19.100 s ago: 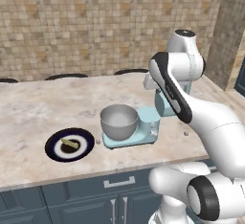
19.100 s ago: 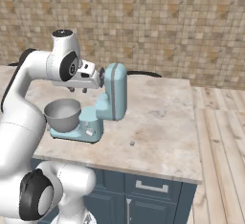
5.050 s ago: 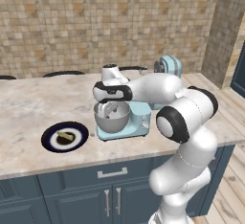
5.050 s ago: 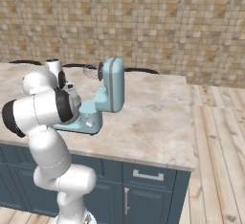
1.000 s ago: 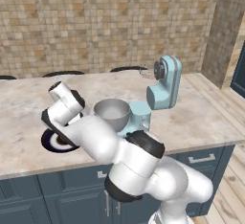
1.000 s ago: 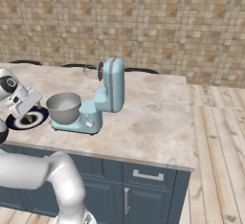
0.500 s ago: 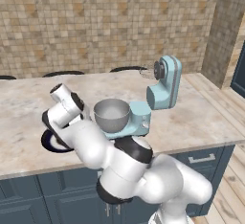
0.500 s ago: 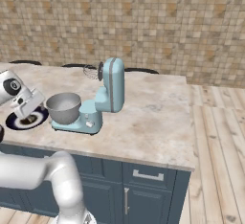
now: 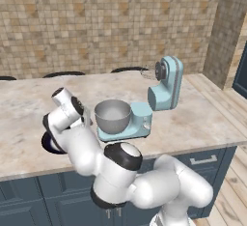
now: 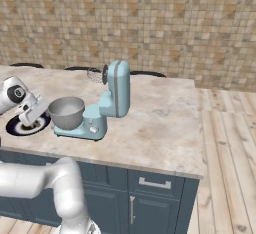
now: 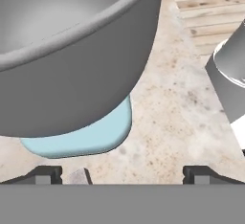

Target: Add butter and sugar cubes to the stand mixer bowl and then turn on the stand mixer to begin making frosting.

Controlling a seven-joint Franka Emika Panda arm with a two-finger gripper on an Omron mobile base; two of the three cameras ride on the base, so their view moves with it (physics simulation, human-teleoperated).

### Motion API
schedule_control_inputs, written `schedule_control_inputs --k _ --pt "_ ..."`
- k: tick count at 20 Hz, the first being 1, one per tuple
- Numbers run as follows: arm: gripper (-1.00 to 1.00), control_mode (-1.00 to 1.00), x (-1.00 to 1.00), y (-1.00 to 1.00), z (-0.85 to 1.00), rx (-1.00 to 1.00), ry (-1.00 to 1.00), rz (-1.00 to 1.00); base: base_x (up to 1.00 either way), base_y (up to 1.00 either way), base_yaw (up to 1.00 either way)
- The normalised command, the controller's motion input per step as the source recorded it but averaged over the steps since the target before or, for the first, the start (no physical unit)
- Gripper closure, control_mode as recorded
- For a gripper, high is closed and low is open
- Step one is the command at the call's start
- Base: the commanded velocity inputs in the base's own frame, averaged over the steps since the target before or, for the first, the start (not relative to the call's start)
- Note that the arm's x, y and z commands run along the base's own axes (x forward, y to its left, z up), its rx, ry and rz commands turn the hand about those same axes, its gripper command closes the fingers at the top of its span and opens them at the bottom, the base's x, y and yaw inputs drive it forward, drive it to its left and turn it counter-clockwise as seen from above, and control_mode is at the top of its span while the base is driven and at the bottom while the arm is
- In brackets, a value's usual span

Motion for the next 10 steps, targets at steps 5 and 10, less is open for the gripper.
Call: schedule_control_inputs --k 5,10 --pt "-1.0 -1.0 0.05 0.04 -0.14 0.0 -0.01 0.03 0.0 0.0 0.0" --pt "-1.0 -1.0 0.07 0.03 -0.15 0.0 -0.03 0.03 0.0 0.0 0.0"
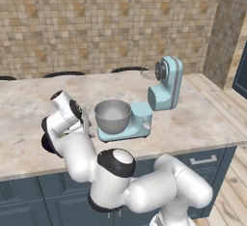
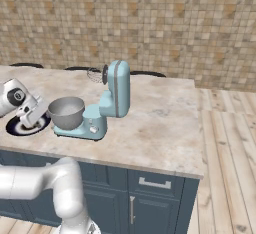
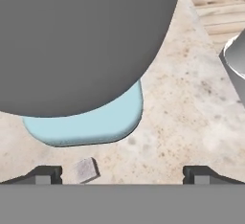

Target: Add butter and sugar cubes to the stand mixer bowl and then turn on the stand mixer to begin making frosting.

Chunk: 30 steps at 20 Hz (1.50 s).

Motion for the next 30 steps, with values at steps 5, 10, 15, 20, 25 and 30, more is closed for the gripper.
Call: schedule_control_inputs --k 5,10,15,20,25,30 --pt "-1.0 -1.0 0.23 0.0 -0.16 0.0 -0.02 0.07 0.0 0.0 0.0" --pt "-1.0 -1.0 0.2 0.03 -0.14 0.0 -0.01 0.08 0.0 0.0 0.0" --pt "-1.0 -1.0 0.19 0.16 -0.17 0.0 0.0 0.02 0.0 0.0 0.0" --pt "-1.0 -1.0 0.11 0.07 -0.13 0.0 0.0 0.0 0.0 0.0 0.0" --pt "-1.0 -1.0 0.01 0.01 -0.04 0.0 0.0 0.0 0.0 0.0 0.0" --pt "-1.0 -1.0 -0.04 0.0 0.0 0.0 0.0 0.0 0.0 0.0 0.0"
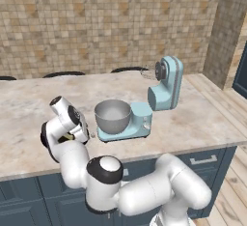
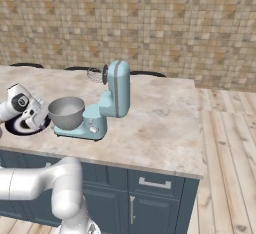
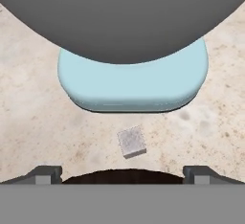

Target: Add butter and sugar cubes to the stand mixer bowl and then turn on the stand mixer to begin making frosting.

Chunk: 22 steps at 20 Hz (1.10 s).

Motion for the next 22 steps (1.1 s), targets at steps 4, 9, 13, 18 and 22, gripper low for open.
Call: schedule_control_inputs --k 4,9,13,18,22 --pt "-1.0 -1.0 -0.13 0.0 0.0 0.0 0.0 0.0 0.0 0.0 0.0" --pt "-1.0 -1.0 -0.09 -0.08 0.0 0.0 0.0 0.0 0.0 0.0 0.0" --pt "-1.0 -1.0 -0.09 -0.18 0.0 0.0 0.0 0.0 0.0 0.0 0.0" --pt "-1.0 -1.0 -0.01 -0.04 -0.01 0.0 0.0 0.0 0.0 0.0 0.0" --pt "-1.0 -1.0 0.0 0.0 -0.01 -0.01 0.0 0.0 0.0 0.0 0.0"
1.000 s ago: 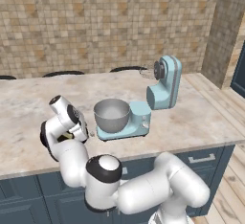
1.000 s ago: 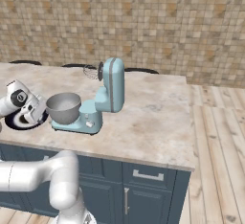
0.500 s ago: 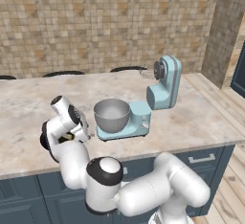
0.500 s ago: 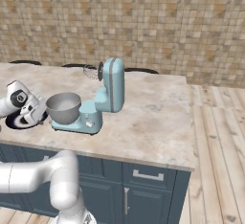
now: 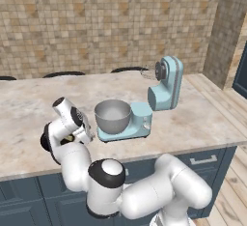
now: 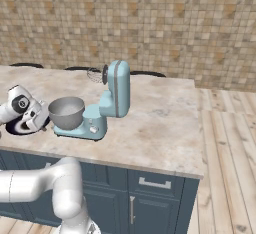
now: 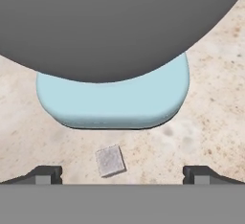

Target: Add butter and sugar cubes to the stand mixer bowl and then turn on the stand mixer to begin making frosting.

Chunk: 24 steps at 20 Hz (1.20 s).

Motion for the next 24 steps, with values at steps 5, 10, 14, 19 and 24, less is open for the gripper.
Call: schedule_control_inputs --k 5,10,14,19,24 --pt "-1.0 -1.0 0.0 0.0 -0.02 -0.04 0.0 0.0 0.0 0.0 0.0" --pt "-1.0 -1.0 0.0 -0.02 -0.05 -0.05 0.0 0.0 0.0 0.0 0.0" --pt "-1.0 -1.0 0.0 -0.11 0.0 -0.03 0.0 0.0 0.0 0.0 0.0" --pt "-1.0 -1.0 0.0 -0.06 -0.01 -0.01 0.0 0.0 0.0 0.0 0.0" --pt "-1.0 -1.0 0.09 0.0 -0.2 0.0 0.0 0.02 0.0 0.0 0.0"
